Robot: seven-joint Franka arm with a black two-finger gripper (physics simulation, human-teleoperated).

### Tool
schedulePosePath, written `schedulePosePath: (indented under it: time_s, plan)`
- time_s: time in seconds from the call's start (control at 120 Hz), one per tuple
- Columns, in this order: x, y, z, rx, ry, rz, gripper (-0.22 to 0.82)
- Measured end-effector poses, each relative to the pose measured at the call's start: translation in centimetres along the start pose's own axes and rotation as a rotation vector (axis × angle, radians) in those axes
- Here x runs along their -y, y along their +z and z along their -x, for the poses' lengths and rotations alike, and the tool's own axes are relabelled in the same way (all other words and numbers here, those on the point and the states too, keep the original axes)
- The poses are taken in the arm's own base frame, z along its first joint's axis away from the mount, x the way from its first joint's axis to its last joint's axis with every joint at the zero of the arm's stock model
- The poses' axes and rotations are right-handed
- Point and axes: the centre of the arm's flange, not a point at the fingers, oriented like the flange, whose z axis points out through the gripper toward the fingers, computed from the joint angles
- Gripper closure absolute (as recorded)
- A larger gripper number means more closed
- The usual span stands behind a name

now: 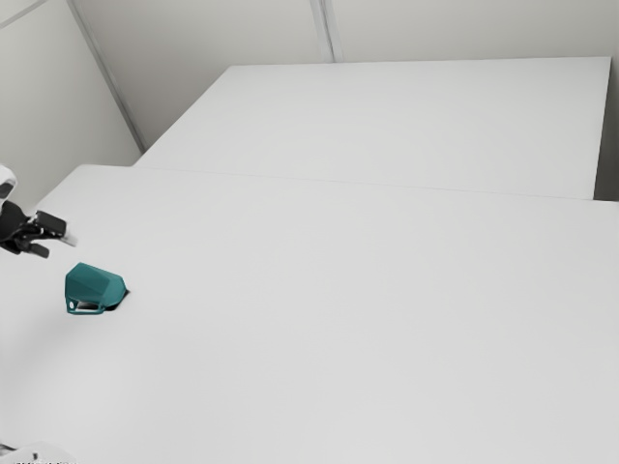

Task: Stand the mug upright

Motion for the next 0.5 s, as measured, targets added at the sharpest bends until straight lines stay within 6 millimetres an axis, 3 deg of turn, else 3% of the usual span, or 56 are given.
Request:
schedulePosePath:
  time_s: [0.158,0.292,0.5]
  plan:
    - [4.7,0.5,0.8,-0.051,0.048,0.080,0.00]
    - [7.6,2.5,1.9,-0.040,0.132,0.184,0.01]
    - [9.9,3.3,3.3,-0.044,0.312,0.250,0.02]
